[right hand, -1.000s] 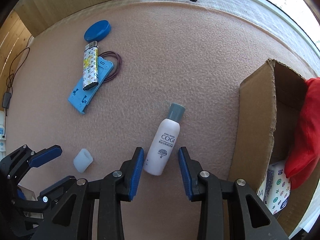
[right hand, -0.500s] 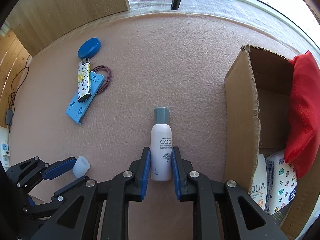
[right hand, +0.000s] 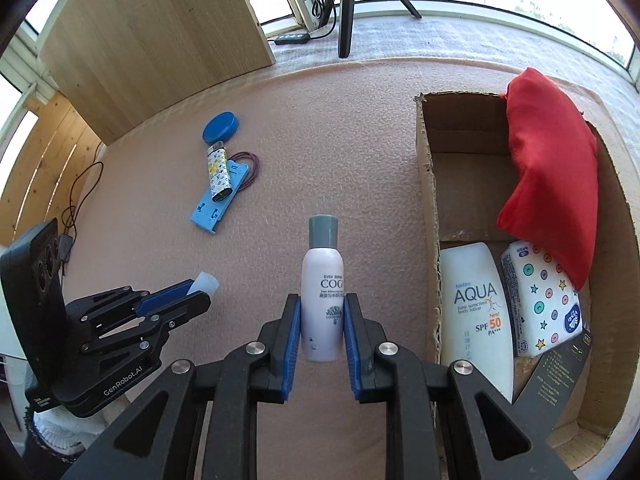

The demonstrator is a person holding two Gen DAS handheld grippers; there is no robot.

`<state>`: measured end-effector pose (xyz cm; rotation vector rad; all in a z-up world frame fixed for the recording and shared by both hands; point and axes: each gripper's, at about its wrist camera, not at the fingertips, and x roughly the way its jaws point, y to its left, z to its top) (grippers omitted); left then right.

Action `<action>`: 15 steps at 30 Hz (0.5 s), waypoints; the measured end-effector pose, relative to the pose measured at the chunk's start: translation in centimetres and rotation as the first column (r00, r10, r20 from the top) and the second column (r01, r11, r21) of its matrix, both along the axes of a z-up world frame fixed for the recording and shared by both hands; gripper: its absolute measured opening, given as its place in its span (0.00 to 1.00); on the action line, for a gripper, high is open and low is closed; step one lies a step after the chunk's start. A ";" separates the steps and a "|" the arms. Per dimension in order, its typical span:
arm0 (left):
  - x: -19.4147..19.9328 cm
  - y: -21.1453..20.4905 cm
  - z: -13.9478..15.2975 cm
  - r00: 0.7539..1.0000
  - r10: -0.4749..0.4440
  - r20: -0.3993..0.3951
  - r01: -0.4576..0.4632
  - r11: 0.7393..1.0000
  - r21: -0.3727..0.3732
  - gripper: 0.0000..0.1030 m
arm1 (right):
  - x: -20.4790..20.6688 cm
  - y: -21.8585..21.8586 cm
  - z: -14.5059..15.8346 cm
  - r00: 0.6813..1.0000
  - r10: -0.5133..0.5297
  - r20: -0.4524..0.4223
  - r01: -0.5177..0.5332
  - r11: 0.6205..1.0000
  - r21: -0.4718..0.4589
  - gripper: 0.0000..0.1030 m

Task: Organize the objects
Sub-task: 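Carry the COGI bottle into the box with the right tool while the left tool carries the cube there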

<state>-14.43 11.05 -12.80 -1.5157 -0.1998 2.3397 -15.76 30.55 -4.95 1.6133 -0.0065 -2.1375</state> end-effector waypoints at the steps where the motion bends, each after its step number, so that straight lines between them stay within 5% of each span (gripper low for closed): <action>1: -0.1 0.2 0.4 1.000 0.000 -0.007 0.000 1.000 0.006 0.14 | 0.5 -0.6 1.1 1.000 -0.008 -0.007 0.008 1.000 -0.011 0.18; 15: -2.6 8.9 6.1 0.990 -0.074 -0.120 0.084 0.994 0.077 0.14 | 1.0 7.7 3.1 0.987 -0.142 -0.081 0.143 0.990 0.004 0.18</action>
